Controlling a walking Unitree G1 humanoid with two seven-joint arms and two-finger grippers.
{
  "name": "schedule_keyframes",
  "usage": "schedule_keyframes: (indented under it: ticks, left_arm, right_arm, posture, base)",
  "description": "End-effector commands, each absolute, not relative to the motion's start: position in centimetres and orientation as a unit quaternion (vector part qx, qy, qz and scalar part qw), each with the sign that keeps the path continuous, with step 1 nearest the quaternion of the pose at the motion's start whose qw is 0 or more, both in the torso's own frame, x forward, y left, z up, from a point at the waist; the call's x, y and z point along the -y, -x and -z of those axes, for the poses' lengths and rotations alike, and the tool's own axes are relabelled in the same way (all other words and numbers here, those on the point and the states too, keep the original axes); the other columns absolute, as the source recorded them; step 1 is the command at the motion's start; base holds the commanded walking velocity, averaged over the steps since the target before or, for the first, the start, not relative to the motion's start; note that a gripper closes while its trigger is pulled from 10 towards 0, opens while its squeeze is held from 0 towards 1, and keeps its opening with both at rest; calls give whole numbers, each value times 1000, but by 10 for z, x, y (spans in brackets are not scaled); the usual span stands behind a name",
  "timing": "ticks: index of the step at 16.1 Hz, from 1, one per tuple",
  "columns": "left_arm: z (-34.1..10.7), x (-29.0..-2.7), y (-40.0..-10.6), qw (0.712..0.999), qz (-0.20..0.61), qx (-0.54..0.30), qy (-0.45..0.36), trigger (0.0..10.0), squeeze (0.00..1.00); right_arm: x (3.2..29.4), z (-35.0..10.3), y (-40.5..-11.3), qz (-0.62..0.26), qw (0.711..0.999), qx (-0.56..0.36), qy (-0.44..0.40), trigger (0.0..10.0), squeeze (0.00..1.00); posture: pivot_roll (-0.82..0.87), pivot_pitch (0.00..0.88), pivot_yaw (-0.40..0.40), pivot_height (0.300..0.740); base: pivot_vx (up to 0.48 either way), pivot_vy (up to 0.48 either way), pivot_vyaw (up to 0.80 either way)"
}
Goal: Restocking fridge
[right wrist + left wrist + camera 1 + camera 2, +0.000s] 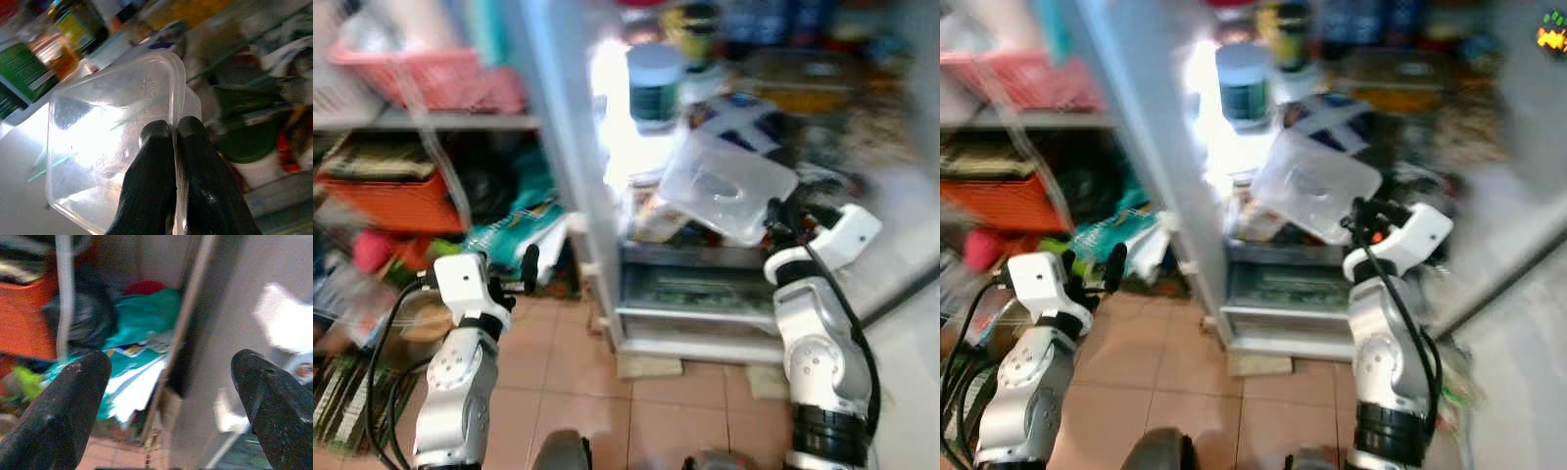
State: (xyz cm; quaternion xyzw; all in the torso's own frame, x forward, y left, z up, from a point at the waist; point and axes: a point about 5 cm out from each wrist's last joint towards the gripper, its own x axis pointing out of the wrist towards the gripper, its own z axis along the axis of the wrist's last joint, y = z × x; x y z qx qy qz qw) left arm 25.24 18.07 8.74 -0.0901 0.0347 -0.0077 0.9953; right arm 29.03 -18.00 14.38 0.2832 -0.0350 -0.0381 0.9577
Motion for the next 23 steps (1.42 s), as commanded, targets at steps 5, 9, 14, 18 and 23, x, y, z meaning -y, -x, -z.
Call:
schedule_keyframes:
  ticks: [5,9,14,18,23]
  left_arm:
    - [-85,-188,-248,996,-4,-43,83,10000,0]
    - [-88,-189,-246,996,7,-41,80,10000,0]
    - [-89,-188,-246,996,16,-41,79,10000,0]
    - [-88,-187,-247,996,17,-41,79,10000,0]
    - [-88,-186,-249,996,17,-40,79,10000,0]
  right_arm:
    - [186,-155,-296,48,952,56,-297,10000,0]
    - [196,-171,-311,71,949,88,-294,10000,0]
    - [193,-161,-302,77,951,77,-291,10000,0]
    - [192,-162,-303,71,952,78,-287,10000,0]
    - [194,-166,-304,67,952,87,-286,10000,0]
  posture:
    - [85,110,91,740]
    - [103,120,112,740]
    - [99,125,118,740]
    - [94,120,114,740]
    - [89,112,111,740]
  base:
    - [0,0,0]
    - [0,0,-173]
    - [0,0,-724]
    - [131,0,-453]
    - [282,0,-717]
